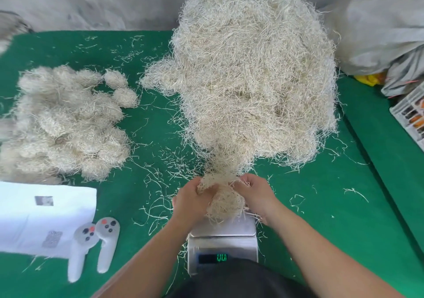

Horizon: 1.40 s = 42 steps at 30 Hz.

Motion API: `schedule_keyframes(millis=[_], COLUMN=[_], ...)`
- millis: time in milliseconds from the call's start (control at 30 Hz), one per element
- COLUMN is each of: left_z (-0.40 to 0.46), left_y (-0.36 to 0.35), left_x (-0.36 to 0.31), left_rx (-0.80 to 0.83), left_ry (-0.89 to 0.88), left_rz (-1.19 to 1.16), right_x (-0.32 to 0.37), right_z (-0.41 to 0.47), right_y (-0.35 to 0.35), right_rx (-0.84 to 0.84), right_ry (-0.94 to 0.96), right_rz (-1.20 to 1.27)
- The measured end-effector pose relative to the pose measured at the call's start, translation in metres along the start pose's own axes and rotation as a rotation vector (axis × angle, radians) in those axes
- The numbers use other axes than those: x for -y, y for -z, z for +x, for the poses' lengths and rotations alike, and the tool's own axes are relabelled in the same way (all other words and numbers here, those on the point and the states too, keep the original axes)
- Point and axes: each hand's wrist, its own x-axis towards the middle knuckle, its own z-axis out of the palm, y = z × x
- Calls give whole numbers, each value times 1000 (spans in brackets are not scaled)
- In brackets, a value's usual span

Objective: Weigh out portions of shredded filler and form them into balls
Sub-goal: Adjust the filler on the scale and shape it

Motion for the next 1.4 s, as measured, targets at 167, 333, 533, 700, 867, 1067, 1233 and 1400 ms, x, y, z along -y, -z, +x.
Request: schedule_keyframes(millis=[167,333,533,700,867,1067,1233,1400], left_z=[3,-6,-17,-24,-30,-32,-32,-34], left_y=[9,20,19,12,7,7,6,5], left_x=[14,8,2,-13,-19,-17,-17,-19], left_rx=[-62,10,-101,-117,-103,-144,-151,-147], left_ry=[52,4,-279,-475,-581,-615,-607,-591], left_rz=[253,-214,175,435,535,487,494,448], right_x=[-5,9,22,19,10,3,1,1], right_z=[-2,-8,-26,-36,-37,-39,-39,-39], right_y=[5,28,37,21,9,7,8,7], right_rx=[38,220,195,43,75,62,59,60], right_ry=[-6,-32,185,472,598,617,608,580], right_rz=[-138,-81,-150,-583,-800,-714,-706,-710])
